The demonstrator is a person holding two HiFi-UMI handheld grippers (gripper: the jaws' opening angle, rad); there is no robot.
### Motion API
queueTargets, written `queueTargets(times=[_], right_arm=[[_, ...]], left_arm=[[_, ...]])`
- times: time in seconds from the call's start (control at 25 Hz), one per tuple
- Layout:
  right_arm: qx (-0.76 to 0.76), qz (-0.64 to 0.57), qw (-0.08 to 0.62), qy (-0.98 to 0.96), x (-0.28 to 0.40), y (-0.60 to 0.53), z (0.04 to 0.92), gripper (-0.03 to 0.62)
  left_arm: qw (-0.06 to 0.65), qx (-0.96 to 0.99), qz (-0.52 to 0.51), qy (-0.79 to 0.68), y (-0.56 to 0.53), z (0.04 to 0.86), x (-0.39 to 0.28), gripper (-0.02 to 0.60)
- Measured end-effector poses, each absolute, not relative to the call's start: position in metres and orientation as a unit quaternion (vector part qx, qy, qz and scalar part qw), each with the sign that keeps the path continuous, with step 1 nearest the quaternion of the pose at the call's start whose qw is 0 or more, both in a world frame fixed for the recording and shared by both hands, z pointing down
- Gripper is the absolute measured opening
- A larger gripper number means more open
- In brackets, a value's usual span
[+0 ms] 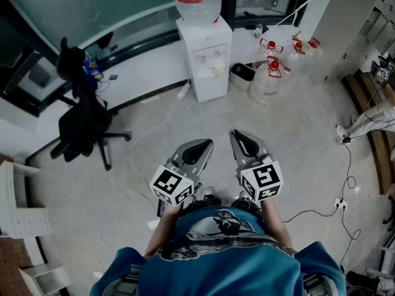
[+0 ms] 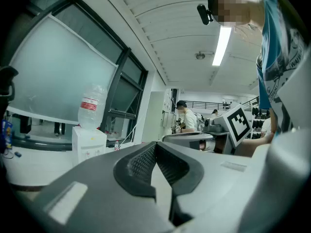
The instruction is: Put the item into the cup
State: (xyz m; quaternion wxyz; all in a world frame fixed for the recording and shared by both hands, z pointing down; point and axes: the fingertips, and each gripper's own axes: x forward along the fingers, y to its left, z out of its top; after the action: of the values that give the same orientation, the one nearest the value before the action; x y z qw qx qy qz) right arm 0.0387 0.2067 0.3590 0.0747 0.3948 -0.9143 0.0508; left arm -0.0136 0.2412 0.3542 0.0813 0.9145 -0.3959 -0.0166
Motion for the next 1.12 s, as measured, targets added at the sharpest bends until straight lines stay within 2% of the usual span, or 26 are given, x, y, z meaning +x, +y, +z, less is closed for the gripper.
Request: queueTargets(times=[0.36, 0.76, 1.12], right_arm=[[0.409, 0.077, 0.052, -0.908, 0.028, 0.214, 0.363, 0.021], [0.425, 0.100, 0.058, -0.898, 0.027, 0.220, 0.373, 0.021], [0.408, 0.134, 0.054, -0.902, 0.031, 0.180, 0.389, 0.021]], left_arm=[[0.070, 0.923, -0.008, -0.378, 0.249, 0.353, -0.027, 0.000], [0.082, 0.922, -0.005, -0.379, 0.252, 0.366, -0.044, 0.002], [0.102, 0.916, 0.012, -0.388, 0.203, 0.385, -0.041, 0.002]])
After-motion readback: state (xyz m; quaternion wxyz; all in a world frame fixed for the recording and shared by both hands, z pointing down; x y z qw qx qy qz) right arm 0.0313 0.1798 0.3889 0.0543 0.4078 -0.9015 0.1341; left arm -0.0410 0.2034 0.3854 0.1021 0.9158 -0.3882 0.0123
